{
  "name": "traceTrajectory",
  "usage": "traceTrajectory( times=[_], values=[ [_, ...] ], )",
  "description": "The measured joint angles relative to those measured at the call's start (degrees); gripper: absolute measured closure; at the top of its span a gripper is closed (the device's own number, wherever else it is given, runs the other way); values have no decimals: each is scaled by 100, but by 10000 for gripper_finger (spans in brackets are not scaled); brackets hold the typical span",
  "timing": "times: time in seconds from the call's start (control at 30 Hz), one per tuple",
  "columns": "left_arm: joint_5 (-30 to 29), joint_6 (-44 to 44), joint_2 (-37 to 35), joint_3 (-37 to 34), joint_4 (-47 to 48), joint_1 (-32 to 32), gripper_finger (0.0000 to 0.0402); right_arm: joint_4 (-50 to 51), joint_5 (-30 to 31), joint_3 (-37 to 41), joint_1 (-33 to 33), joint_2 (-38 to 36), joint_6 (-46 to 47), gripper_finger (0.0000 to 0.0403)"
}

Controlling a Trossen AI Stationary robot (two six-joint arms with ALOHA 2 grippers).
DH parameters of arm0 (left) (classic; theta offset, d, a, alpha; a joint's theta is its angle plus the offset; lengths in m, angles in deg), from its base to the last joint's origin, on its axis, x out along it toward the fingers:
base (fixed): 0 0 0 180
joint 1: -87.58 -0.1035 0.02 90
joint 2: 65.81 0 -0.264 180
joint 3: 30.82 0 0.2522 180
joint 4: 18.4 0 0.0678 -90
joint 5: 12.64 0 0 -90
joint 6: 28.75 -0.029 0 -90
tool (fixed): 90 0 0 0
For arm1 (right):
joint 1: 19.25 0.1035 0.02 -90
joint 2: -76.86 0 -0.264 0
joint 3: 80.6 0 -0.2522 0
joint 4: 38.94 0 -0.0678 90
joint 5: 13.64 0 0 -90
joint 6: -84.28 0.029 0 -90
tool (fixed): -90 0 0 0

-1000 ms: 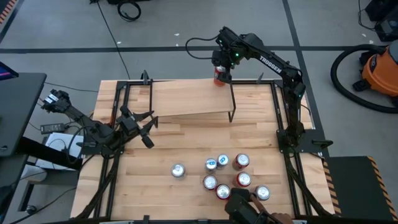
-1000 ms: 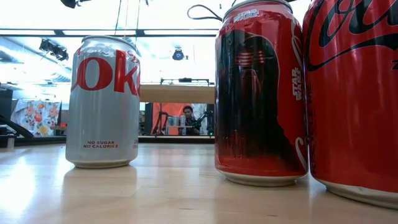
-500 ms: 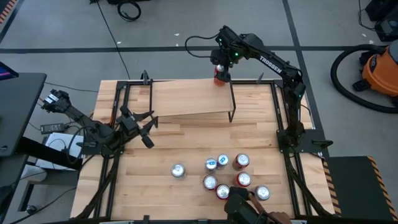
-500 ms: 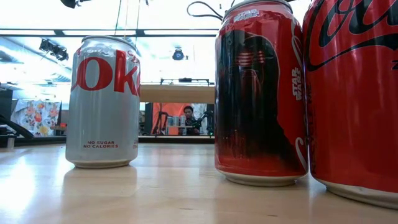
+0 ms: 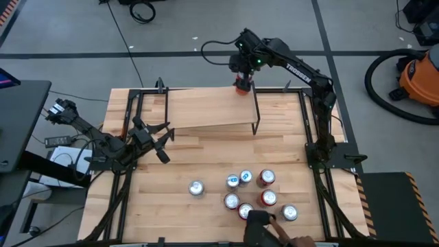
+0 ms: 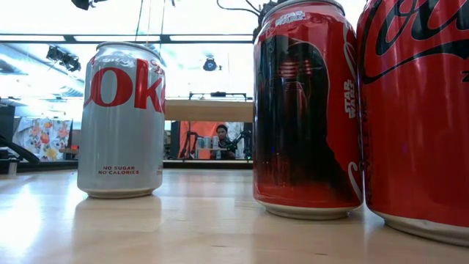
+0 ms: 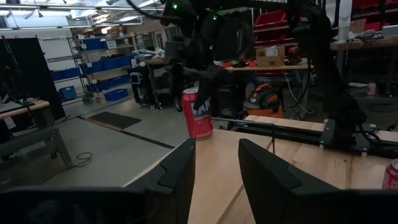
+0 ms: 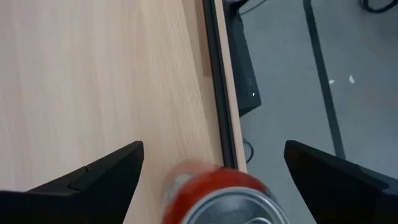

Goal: Place canned beverage on shelf
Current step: Put the right blue soda can on the shelf

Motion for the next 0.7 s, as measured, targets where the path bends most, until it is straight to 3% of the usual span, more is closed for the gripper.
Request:
traceTrajectory(
  times=[0.37, 0.7],
  values=[
    [1, 3, 0, 0, 2, 2, 269, 96, 3, -629, 445, -2, 144, 4],
    [-1, 6, -3, 0, -13, 195, 269, 639, 0, -665, 1274, -2, 443, 4]
  ],
)
